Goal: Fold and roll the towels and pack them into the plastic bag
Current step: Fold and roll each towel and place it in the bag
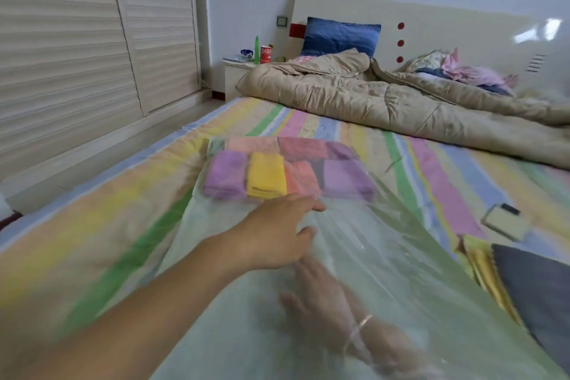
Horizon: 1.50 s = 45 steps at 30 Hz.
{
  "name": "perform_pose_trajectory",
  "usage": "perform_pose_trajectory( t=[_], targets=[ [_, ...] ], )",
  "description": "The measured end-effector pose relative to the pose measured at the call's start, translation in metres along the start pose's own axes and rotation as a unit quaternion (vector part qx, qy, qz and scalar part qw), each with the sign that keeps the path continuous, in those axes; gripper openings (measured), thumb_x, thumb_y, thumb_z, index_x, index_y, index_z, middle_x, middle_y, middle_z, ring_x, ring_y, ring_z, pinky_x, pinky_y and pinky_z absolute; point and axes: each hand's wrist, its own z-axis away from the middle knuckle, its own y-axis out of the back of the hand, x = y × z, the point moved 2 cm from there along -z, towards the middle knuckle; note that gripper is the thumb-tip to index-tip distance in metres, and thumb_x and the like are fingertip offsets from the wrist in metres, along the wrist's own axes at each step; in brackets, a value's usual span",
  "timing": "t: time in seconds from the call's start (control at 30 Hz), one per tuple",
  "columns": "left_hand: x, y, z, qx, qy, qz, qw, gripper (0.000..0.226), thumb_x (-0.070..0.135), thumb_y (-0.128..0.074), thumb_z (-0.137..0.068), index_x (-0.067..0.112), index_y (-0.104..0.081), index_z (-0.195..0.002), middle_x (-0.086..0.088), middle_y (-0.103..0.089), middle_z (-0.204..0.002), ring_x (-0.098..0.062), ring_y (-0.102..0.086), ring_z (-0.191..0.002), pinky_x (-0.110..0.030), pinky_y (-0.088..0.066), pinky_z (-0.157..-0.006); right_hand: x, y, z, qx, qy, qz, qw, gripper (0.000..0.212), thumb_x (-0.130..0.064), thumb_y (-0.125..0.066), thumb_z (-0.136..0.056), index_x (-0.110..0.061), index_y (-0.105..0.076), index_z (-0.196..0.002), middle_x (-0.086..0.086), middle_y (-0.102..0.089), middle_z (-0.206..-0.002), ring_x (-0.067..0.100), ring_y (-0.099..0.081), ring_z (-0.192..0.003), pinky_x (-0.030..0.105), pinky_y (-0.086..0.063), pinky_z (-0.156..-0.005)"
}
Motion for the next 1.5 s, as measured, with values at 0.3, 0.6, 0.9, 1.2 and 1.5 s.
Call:
perform_pose_trajectory(
  t=[0.3, 0.6, 0.9, 1.2, 1.5],
  targets=[
    [0.142, -0.094, 0.025, -0.149, 0.035, 0.191, 0.970, 0.027, 0.020, -0.044, -0.099, 0.019, -0.063, -0.118, -0.001, -0.067, -0.110, -0.014, -0.072, -0.082, -0.036, -0.058, -0.075, 0.037, 0.106, 0.226, -0.139, -0.061, -0.144, 0.978, 0.027, -0.028, -0.060, -0.092, -0.026, -0.067, -0.118, -0.008, -0.066, -0.120, -0.001, -0.061, -0.104, 0.021, -0.047, -0.094],
    [0.243, -0.197, 0.010, -0.077, -0.082, -0.102, 0.988, 0.021, 0.035, -0.053, -0.090, 0.026, -0.064, -0.106, 0.005, -0.067, -0.107, -0.021, -0.061, -0.101, -0.034, -0.049, -0.083, 0.180, 0.118, 0.329, 0.028, -0.138, 0.135, 0.981, 0.038, -0.062, -0.066, -0.073, -0.032, -0.050, -0.090, -0.013, -0.046, -0.096, 0.010, -0.043, -0.095, 0.025, -0.039, -0.072],
    [0.262, -0.262, 0.009, -0.026, -0.241, -0.070, 0.968, 0.046, 0.053, -0.065, -0.067, 0.028, -0.059, -0.105, 0.011, -0.062, -0.099, -0.012, -0.055, -0.093, -0.030, -0.041, -0.086, 0.215, 0.095, 0.350, 0.132, -0.032, 0.088, 0.987, 0.028, -0.053, -0.050, -0.078, -0.031, -0.066, -0.085, -0.014, -0.058, -0.087, 0.012, -0.052, -0.079, 0.022, -0.040, -0.052],
    [0.255, -0.258, -0.011, -0.061, -0.094, 0.061, 0.992, 0.032, 0.055, -0.061, -0.073, 0.026, -0.071, -0.084, 0.007, -0.068, -0.075, -0.008, -0.060, -0.071, -0.035, -0.049, -0.070, 0.235, 0.091, 0.352, 0.143, -0.010, 0.014, 0.990, 0.043, -0.055, -0.037, -0.086, -0.029, -0.071, -0.092, -0.014, -0.065, -0.096, 0.013, -0.055, -0.087, 0.036, -0.051, -0.065],
    [0.246, -0.260, -0.067, 0.002, 0.033, 0.146, 0.989, 0.044, 0.036, -0.064, -0.091, 0.007, -0.048, -0.062, 0.007, -0.027, -0.054, -0.011, -0.029, -0.052, -0.029, -0.023, -0.056, 0.291, 0.141, 0.386, 0.142, -0.193, 0.137, 0.961, 0.030, -0.054, -0.042, -0.094, -0.028, -0.057, -0.096, -0.006, -0.066, -0.099, 0.020, -0.061, -0.097, 0.032, -0.036, -0.062]
  ],
)
